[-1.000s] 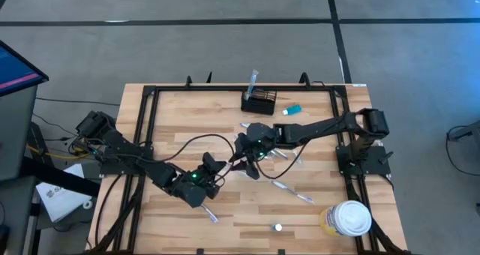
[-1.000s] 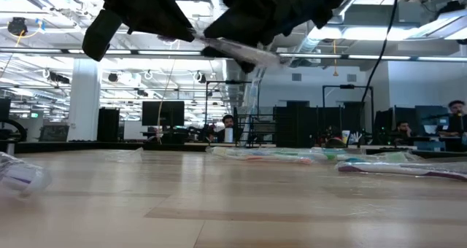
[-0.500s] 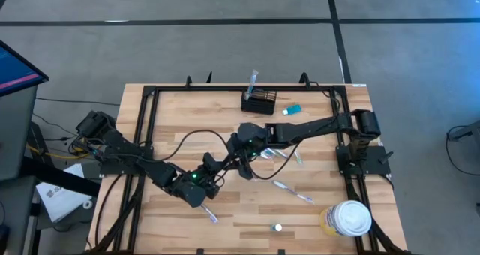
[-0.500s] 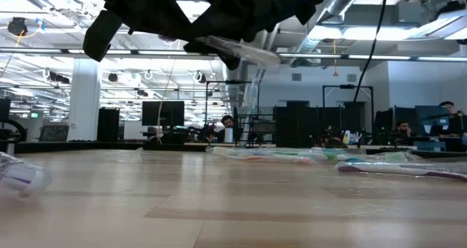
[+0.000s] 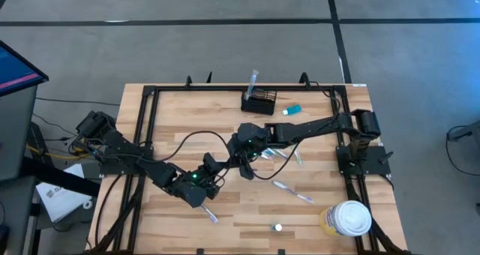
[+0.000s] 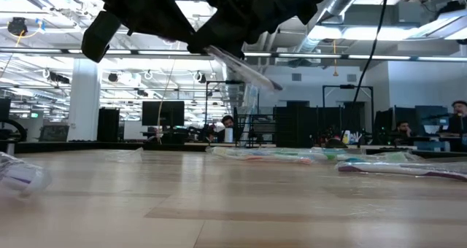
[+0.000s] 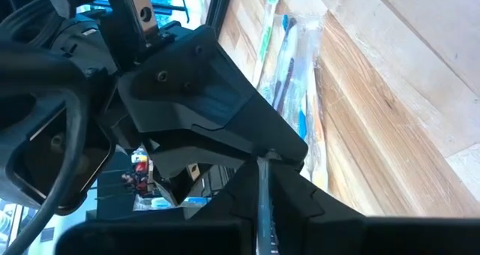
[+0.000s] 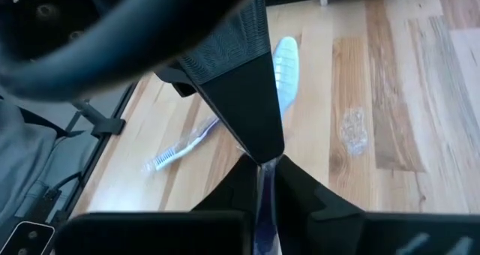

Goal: Pick & Place toothbrushing station
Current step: Put the top violet toothbrush into the mesh organizer

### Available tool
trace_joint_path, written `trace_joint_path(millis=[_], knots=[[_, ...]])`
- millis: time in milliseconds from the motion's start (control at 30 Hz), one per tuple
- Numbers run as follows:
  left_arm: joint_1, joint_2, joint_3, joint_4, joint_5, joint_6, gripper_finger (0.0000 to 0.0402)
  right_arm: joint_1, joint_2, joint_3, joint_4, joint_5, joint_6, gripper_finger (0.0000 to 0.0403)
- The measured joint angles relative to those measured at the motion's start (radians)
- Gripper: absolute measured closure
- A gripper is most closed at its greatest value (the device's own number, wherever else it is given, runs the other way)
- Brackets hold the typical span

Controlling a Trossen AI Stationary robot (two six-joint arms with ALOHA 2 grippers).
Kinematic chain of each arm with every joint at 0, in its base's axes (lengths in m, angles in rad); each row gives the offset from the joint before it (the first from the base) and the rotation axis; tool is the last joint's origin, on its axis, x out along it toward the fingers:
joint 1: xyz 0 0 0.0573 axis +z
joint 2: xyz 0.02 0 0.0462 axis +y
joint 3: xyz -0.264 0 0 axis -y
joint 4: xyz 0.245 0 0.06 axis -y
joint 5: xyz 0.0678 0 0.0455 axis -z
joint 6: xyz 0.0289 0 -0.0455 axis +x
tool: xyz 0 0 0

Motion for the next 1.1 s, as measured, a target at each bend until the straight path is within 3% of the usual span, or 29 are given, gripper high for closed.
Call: trace_joint_path(millis=[267, 433, 700, 1100], knots=[[0.000, 0.000, 0.000, 0.005, -0.005, -0.008, 0.0358, 0.000, 0.000, 0.000, -0.023, -0.002, -0.034, 0.0389], [-0.002, 0.000, 0.000, 0.004, -0.078, -0.008, 0.0339, -0.001, 0.000, 0.000, -0.018, 0.009, -0.035, 0.0390], [-0.001, -0.007, 0.000, -0.001, -0.096, -0.064, 0.0330, -0.003, 0.000, 0.000, -0.025, 0.018, -0.048, 0.0390], [0.006, -0.189, 0.001, 0.002, -0.107, -0.301, 0.0329, -0.081, 0.000, -0.002, -0.110, 0.068, -0.049, 0.0392]])
